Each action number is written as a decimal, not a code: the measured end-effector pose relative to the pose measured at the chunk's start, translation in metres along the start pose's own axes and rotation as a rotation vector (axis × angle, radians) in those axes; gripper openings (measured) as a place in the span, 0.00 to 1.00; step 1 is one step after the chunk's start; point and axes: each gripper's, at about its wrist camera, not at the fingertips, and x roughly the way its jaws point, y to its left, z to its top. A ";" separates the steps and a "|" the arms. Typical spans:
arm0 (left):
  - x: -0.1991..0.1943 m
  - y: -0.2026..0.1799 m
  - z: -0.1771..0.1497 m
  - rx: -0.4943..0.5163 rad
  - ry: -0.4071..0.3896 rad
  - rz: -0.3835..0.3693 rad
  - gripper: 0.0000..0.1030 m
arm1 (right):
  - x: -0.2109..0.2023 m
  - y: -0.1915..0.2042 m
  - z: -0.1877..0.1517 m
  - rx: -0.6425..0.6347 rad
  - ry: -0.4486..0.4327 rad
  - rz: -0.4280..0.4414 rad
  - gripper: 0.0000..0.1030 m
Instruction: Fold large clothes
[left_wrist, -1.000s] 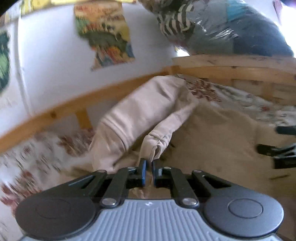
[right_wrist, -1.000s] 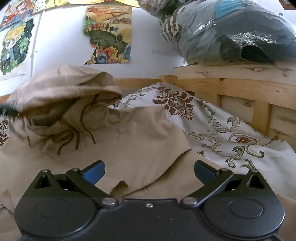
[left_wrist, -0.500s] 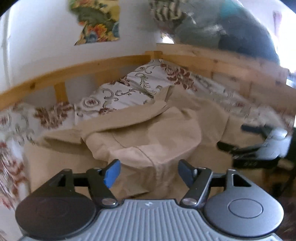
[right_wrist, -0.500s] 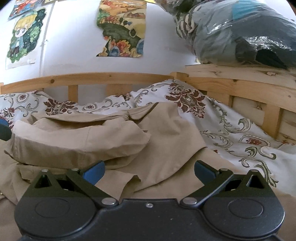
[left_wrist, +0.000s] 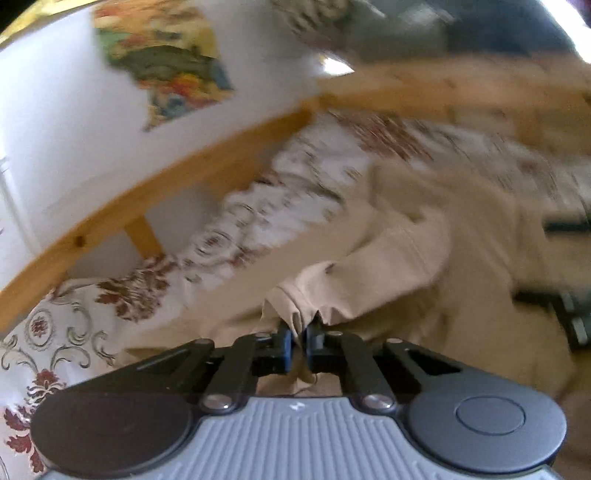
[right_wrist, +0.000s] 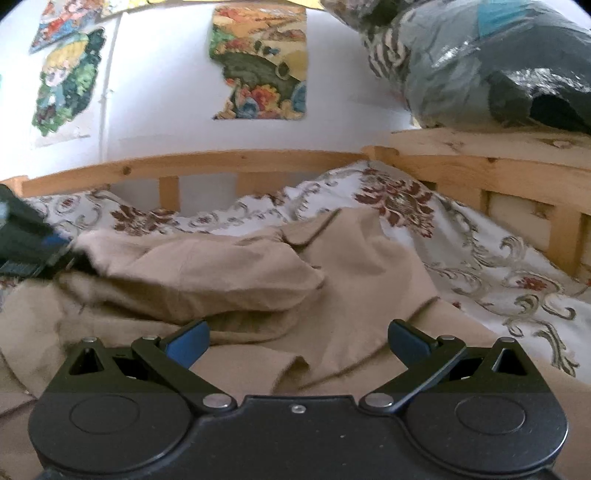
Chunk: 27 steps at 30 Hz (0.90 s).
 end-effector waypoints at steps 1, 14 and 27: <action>-0.001 0.007 0.007 -0.029 -0.012 0.000 0.05 | -0.002 0.002 0.002 0.002 -0.009 0.022 0.99; -0.002 0.048 0.026 -0.158 -0.073 -0.096 0.03 | 0.054 0.047 0.063 0.270 0.102 0.552 0.40; -0.028 0.073 0.015 -0.260 -0.255 -0.088 0.01 | 0.160 0.095 0.032 0.856 0.205 0.377 0.17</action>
